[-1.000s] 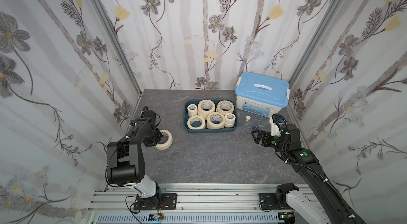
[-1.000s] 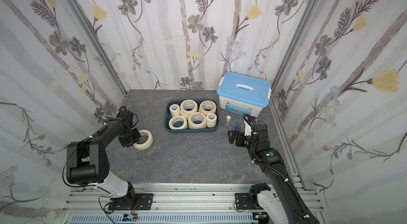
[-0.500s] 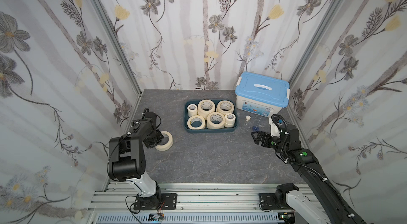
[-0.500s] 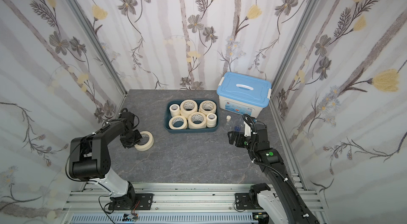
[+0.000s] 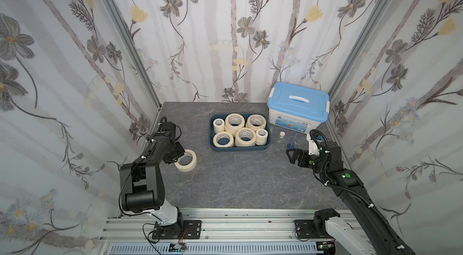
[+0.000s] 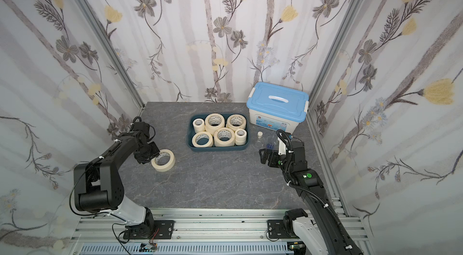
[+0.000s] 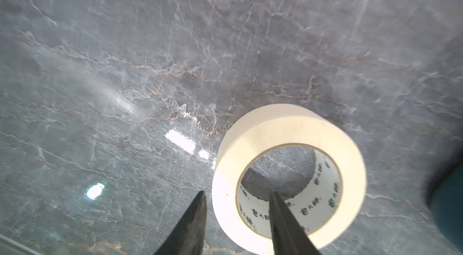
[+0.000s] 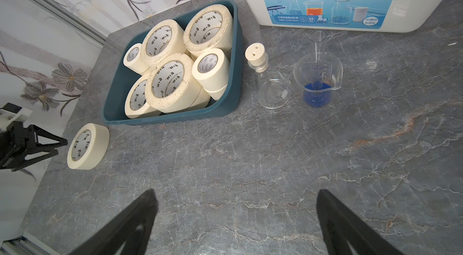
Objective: Take out the art tape in the storage box
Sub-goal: Place the art tape at the center of the board.
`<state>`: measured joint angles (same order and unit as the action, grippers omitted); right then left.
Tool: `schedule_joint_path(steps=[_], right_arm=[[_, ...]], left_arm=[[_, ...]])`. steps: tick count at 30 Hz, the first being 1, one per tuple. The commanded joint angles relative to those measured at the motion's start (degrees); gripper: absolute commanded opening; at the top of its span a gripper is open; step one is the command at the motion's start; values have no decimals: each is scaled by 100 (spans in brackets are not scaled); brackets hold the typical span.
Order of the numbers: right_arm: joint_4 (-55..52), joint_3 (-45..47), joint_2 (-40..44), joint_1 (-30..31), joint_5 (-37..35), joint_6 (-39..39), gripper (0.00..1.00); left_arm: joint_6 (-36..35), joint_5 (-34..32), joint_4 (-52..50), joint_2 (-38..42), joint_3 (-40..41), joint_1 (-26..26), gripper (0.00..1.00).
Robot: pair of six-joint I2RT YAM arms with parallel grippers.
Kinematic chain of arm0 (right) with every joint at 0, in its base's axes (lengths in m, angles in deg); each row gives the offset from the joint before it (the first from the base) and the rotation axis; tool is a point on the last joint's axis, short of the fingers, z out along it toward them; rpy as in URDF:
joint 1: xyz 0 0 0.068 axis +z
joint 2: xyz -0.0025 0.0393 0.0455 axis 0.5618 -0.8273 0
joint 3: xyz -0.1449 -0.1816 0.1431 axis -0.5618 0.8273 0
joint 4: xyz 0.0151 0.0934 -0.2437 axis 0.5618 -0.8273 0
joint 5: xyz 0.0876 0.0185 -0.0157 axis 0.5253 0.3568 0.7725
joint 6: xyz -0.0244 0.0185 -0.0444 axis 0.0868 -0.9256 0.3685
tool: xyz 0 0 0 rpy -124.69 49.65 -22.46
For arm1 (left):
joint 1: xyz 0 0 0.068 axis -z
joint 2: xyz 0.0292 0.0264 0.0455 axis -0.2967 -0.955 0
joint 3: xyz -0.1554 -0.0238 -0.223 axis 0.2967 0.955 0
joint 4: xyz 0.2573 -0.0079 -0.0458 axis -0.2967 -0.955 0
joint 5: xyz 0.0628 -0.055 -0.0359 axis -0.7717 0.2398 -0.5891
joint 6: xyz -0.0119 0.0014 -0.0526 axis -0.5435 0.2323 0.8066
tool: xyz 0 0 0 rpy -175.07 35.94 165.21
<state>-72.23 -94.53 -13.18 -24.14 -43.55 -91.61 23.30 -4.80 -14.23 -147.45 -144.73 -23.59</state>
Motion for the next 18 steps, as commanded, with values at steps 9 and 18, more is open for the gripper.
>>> schedule_joint_path(steps=[9,18], right_arm=[[20,-155,-14,2,52,-41,100],[-27,-192,26,4,44,-57,100]], left_arm=[[-832,545,-692,395,-1315,620,68],[-1601,358,-1058,-203,-2493,1701,81]])
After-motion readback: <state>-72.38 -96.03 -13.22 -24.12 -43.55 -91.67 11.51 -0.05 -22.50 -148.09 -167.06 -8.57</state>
